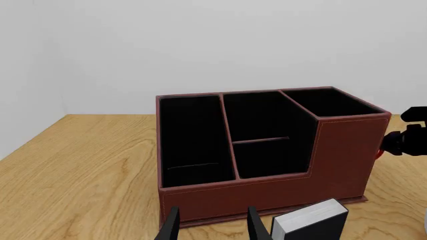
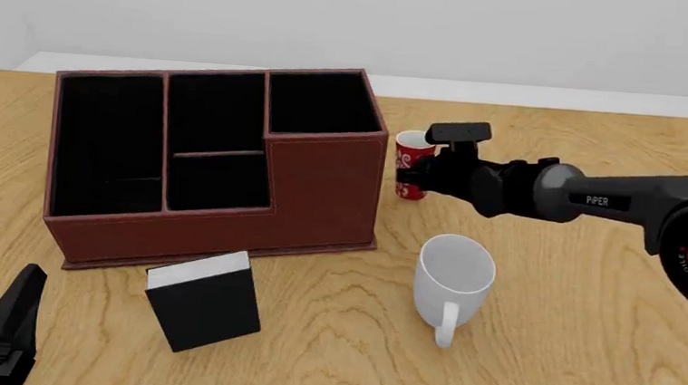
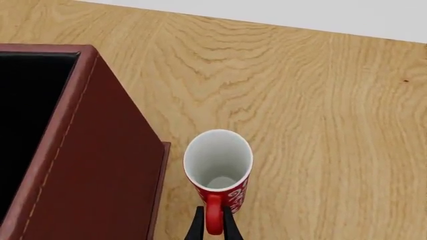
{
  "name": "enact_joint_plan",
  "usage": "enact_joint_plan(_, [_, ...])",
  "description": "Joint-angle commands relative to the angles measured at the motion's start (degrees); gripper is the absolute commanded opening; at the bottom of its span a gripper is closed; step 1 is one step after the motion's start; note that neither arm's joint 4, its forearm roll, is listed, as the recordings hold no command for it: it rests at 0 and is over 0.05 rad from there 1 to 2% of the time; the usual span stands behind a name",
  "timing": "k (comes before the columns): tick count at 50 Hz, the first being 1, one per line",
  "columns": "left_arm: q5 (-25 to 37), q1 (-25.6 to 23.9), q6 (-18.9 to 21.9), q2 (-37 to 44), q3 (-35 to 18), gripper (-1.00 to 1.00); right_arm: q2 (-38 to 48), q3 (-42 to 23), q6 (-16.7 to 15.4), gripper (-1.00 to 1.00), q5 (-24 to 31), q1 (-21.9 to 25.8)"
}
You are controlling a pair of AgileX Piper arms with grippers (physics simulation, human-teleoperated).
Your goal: Pick up the red mug and place it to the right of the caddy.
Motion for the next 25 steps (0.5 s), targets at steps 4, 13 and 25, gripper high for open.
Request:
enact_joint_plan(4, [0.0,0.0,0.0,0.0,0.0,1.0,0.96,1.02,1.0,-1.0,-0.26,0.03])
enact_joint_plan(13, [0.0,0.0,0.0,0.0,0.0,1.0,1.01,2.28,1.56,-1.0,-0.81,0.13])
enact_joint_plan(25, [0.0,0.0,0.0,0.0,0.0,1.0,0.45,4.52,1.7,-1.0,-1.91,0.28])
